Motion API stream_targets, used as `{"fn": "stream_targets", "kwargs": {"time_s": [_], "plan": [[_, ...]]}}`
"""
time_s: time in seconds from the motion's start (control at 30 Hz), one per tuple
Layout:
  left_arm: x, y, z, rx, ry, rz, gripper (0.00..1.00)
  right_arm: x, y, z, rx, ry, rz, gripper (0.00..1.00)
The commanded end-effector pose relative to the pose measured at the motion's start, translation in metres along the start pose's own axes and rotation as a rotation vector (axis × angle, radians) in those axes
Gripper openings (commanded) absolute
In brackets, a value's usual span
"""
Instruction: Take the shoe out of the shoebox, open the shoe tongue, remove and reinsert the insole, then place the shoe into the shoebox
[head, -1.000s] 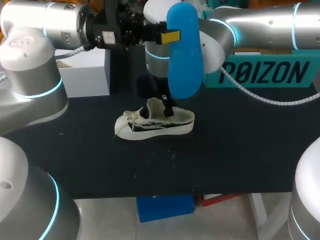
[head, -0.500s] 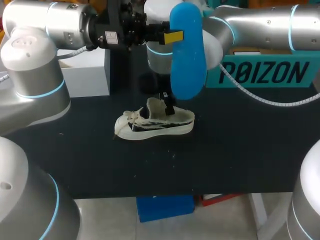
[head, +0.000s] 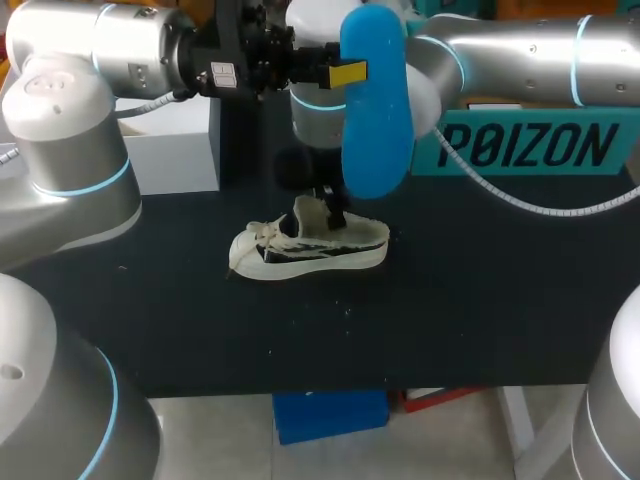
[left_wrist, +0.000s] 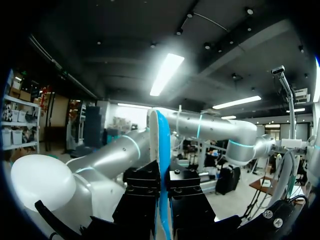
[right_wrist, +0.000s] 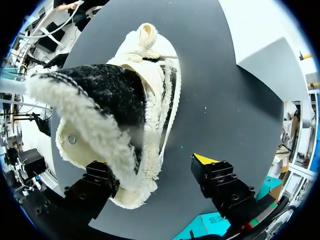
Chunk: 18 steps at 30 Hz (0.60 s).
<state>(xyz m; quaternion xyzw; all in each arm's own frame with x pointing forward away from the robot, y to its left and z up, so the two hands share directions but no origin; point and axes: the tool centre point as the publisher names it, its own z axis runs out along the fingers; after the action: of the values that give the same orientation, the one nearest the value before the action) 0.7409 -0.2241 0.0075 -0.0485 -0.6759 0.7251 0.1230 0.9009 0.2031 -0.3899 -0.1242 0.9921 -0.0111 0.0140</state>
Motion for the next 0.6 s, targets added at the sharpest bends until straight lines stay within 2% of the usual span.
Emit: {"fn": "stream_targets", "kwargs": {"time_s": [0.03, 0.6], "plan": [[-0.0005, 0.0012, 0.0021, 0.002, -0.004, 0.002, 0.0, -0.0038, 0.0025, 0.0071, 0.019, 0.013, 0.001, 0.0], [-0.0005, 0.0012, 0.0021, 0.002, -0.004, 0.002, 0.0, -0.0038, 0.0025, 0.0071, 0.019, 0.013, 0.001, 0.0]]}}
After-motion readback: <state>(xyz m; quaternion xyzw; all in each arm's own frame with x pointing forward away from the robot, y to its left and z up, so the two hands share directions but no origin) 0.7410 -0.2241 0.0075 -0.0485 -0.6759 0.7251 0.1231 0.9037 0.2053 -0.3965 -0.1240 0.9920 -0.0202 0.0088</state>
